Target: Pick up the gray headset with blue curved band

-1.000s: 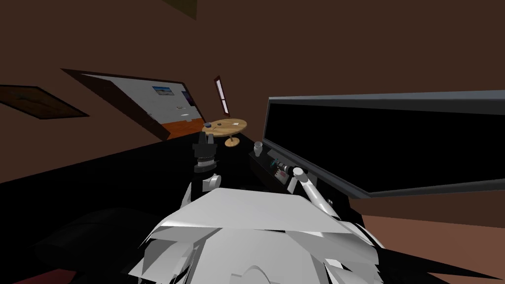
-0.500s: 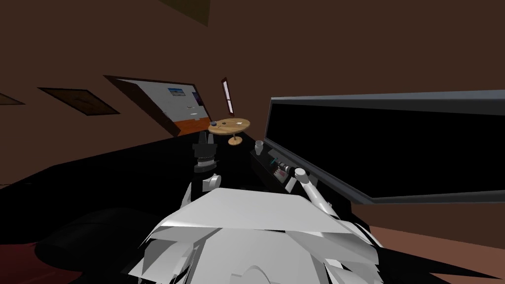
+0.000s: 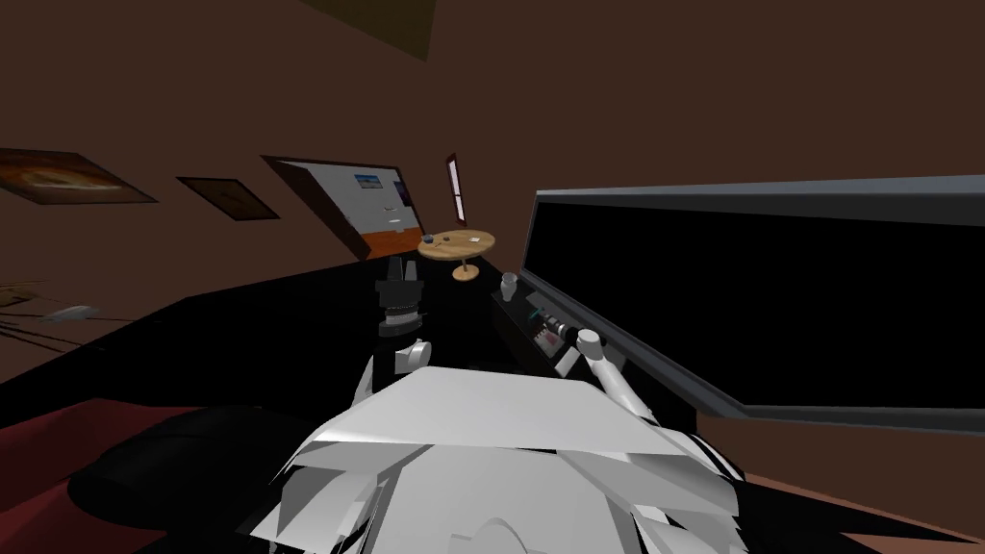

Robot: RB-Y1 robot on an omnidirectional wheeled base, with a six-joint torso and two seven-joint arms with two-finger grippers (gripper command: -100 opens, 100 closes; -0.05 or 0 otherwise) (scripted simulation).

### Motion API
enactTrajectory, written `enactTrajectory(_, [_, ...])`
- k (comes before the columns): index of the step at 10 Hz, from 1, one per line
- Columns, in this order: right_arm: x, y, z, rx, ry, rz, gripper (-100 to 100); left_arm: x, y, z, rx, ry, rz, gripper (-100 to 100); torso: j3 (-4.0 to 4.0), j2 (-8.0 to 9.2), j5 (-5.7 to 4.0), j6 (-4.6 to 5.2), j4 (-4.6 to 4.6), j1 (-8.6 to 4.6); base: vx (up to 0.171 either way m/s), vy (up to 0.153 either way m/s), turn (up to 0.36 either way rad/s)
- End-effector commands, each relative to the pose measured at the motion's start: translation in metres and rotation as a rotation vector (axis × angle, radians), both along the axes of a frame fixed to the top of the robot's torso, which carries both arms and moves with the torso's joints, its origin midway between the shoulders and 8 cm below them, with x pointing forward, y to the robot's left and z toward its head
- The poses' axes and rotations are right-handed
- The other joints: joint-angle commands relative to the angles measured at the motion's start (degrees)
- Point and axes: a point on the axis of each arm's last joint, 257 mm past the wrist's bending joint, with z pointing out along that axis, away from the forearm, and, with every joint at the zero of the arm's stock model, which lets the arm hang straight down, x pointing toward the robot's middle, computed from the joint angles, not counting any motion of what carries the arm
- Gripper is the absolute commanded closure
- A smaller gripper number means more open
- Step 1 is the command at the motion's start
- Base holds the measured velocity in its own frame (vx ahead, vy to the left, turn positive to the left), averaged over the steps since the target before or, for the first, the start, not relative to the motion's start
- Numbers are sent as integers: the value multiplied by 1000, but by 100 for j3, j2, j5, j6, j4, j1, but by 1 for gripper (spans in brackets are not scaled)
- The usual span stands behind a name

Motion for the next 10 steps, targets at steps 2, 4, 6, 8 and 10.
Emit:
enactTrajectory(2, [5,-5,1,26,-21,-28,-100,0,0,0,0,0,0,0,-2,-3,0,1,-1,3,-44,-50,152])
enactTrajectory(4, [9,-7,3,45,-36,-48,-100,0,0,0,0,0,0,0,-2,-3,0,1,-1,2,-43,-50,161])
enactTrajectory(6, [13,-10,5,66,-52,-71,-100,0,0,0,0,0,0,0,-3,-5,0,1,-1,1,-36,-47,168])
enactTrajectory(8, [14,-11,5,72,-55,-76,-100,0,0,0,0,0,0,0,-8,-14,1,-1,-3,7,-7,-25,143])
enactTrajectory(10, [25,-2,3,79,-55,-99,-100,0,0,0,0,0,0,0,-12,-20,4,3,-5,18,-28,-28,83])
